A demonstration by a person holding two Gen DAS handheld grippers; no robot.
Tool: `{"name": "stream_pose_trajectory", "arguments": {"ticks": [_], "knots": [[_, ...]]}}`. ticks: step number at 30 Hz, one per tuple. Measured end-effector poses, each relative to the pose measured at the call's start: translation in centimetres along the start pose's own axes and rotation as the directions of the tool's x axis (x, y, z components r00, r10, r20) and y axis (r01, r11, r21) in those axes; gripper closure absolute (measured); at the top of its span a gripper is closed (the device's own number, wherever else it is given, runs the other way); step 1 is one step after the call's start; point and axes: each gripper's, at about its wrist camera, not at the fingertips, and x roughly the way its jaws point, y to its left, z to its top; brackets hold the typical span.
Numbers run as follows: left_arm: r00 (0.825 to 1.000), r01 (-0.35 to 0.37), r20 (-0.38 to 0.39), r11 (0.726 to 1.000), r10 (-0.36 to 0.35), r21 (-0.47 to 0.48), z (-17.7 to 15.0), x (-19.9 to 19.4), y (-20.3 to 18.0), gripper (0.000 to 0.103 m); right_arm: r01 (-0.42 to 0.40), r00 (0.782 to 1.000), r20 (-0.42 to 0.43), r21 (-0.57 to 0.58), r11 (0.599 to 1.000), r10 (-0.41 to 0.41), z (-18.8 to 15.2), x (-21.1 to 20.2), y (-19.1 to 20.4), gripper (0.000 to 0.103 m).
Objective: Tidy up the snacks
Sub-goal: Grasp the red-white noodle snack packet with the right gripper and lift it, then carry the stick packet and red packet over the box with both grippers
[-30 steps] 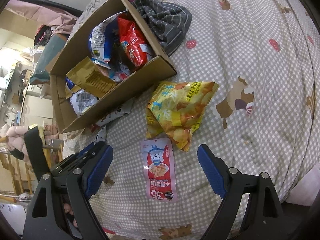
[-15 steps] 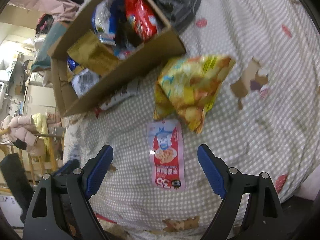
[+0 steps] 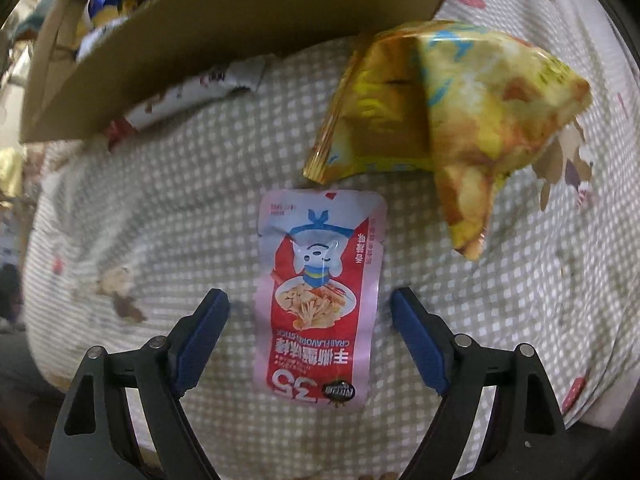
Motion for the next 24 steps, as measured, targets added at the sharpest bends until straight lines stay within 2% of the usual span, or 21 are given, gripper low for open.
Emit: {"name": "stream_pose_trajectory", "arguments": {"ticks": [3, 6, 8, 15, 17, 24], "knots": [[1.0, 0.012, -0.006, 1.0, -0.012, -0.006, 0.0, 0.1, -0.1, 0.089, 0.048, 0.999, 0.009, -0.044, 0.998, -0.047, 0.0, 0.3, 0.8, 0.026], [1.0, 0.019, -0.008, 1.0, -0.019, -0.009, 0.0, 0.0, -0.1, 0.089, 0.058, 0.998, 0.028, -0.047, 0.997, -0.056, -0.3, -0.1, 0.9, 0.039], [1.0, 0.019, -0.004, 1.0, -0.019, -0.01, 0.0, -0.1, -0.1, 0.089, 0.049, 0.998, 0.037, -0.049, 0.998, -0.048, -0.6, -0.5, 1.1, 0.046], [1.0, 0.006, 0.0, 1.0, -0.006, -0.021, -0.1, 0.0, 0.2, 0.089, 0.015, 0.998, 0.068, -0.058, 0.998, -0.011, -1.4, -2.2, 0.8, 0.06], [1.0, -0.004, 0.003, 1.0, 0.004, -0.018, -0.2, 0.1, 0.3, 0.089, 0.004, 0.997, 0.08, -0.069, 0.998, 0.002, -1.8, -2.8, 1.1, 0.07], [0.999, -0.035, 0.005, 0.999, 0.035, -0.01, -0.3, 0.4, 0.3, 0.089, -0.046, 0.99, 0.128, -0.112, 0.993, 0.06, -3.0, -5.2, 1.3, 0.075]]}}
